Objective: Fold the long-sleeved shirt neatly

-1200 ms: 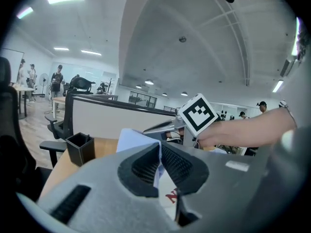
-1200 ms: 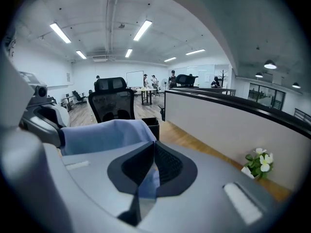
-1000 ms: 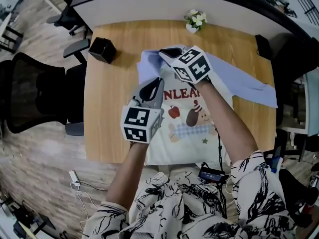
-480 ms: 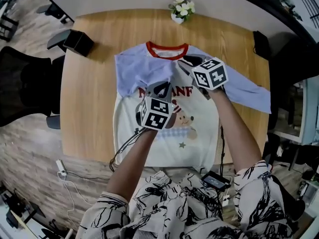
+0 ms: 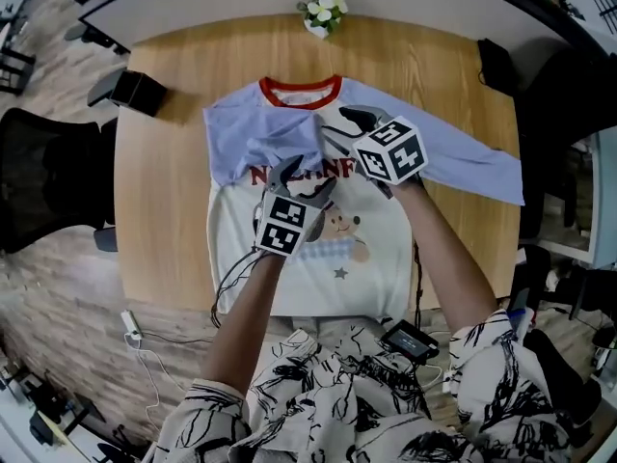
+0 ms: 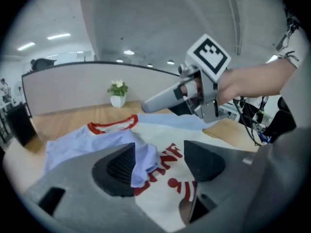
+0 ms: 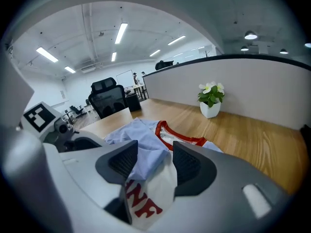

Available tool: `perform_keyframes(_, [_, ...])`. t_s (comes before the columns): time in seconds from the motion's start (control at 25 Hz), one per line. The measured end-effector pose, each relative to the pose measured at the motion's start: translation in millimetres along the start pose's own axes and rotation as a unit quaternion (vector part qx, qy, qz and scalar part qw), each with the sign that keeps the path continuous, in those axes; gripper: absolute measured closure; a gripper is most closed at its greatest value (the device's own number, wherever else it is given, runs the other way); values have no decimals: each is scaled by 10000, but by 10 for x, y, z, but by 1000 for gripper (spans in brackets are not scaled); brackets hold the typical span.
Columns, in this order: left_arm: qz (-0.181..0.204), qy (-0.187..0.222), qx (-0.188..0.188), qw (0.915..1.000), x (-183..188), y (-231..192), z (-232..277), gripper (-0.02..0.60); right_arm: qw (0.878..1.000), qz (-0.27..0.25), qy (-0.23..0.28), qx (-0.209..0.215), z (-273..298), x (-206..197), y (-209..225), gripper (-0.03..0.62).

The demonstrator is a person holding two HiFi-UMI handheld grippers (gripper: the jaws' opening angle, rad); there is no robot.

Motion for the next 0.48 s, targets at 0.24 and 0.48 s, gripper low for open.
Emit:
perform_keyframes(0.24, [442, -81, 231, 9987, -88, -891, -694, 262, 9981, -75, 370, -492, -124, -238, -608, 342])
perform_keyframes(0.48, [1395, -552, -777, 9856, -409, -1416, -505, 270, 9950, -475, 0, -878, 370, -591, -1258, 336])
Point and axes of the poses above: the fingertips, and each gripper's own axes: z forward along the fingers, y to its right, x out of its top, the point moved 6 cm from there along -z, backward along the fingers, and after that the axes turned 13 degrees about z, right-handed, at the moved point
